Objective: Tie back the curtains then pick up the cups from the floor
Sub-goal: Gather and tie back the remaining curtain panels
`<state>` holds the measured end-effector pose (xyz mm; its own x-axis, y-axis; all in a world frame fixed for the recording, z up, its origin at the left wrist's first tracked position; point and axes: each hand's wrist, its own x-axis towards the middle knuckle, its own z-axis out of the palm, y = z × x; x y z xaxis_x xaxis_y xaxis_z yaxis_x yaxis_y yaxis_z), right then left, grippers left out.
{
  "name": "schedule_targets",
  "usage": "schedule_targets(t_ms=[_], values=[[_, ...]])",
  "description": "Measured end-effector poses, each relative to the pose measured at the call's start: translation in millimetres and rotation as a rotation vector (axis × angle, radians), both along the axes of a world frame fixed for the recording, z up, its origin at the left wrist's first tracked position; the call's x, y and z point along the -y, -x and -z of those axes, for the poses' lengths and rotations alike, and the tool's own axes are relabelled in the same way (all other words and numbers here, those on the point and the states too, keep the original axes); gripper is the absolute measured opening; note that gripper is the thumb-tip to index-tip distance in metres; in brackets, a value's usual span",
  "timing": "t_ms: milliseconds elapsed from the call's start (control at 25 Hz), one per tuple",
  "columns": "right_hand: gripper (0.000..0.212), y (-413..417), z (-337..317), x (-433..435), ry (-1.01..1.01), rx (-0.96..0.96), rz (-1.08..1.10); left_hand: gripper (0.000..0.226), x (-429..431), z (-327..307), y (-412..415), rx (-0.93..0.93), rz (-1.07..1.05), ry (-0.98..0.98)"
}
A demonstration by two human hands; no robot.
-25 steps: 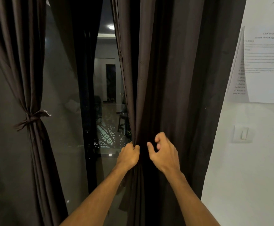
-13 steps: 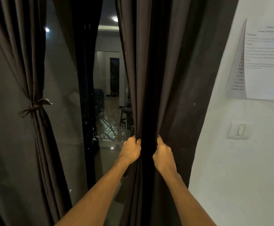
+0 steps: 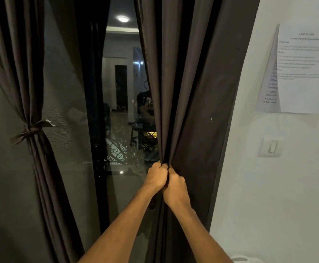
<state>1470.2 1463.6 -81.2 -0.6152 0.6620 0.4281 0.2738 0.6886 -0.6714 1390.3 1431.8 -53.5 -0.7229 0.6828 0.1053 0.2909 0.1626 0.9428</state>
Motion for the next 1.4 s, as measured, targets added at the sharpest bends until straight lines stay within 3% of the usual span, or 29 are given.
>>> schedule_targets(t_ms=[280, 400, 520, 680, 1000, 1120, 1200, 1320, 1400], values=[[0.027, -5.4, 16.7, 4.0, 0.005, 0.120, 0.083, 0.028, 9.2, 10.2, -14.8, -0.152, 0.125, 0.070], [0.026, -13.7, 16.3, 3.5, -0.007, 0.137, 0.049, 0.038, 10.8, 1.7, -20.8, -0.268, 0.068, 0.178], [0.028, -26.2, 12.9, 2.6, -0.131, 0.222, -0.002, 0.027, 12.8, -4.2, -22.9, -0.368, 0.050, 0.248], [0.032, -37.6, 9.4, -6.0, -0.241, 0.302, -0.037, 0.030, 11.3, -13.2, -36.4, -0.411, 0.031, 0.334], [0.029, -53.0, 14.6, -20.3, -0.269, 0.312, -0.106, 0.029, 1.6, -17.2, -62.4, -0.398, -0.048, 0.332], [0.049, -63.9, 13.5, -28.4, -0.229, 0.257, -0.185, 0.028, 0.6, -14.7, -62.2, -0.417, -0.091, 0.330], [0.049, -74.0, 15.9, -41.8, -0.214, 0.164, -0.130, 0.029, 0.9, -12.5, -57.6, -0.387, -0.094, 0.316], [0.031, -86.1, 21.9, -63.7, -0.076, -0.186, 0.131, 0.031, 3.1, -10.1, -53.0, -0.357, -0.061, 0.278], [0.045, -91.9, 20.9, -76.5, 0.069, -0.419, 0.351, 0.032, 4.5, -10.1, -55.1, -0.350, -0.052, 0.281]])
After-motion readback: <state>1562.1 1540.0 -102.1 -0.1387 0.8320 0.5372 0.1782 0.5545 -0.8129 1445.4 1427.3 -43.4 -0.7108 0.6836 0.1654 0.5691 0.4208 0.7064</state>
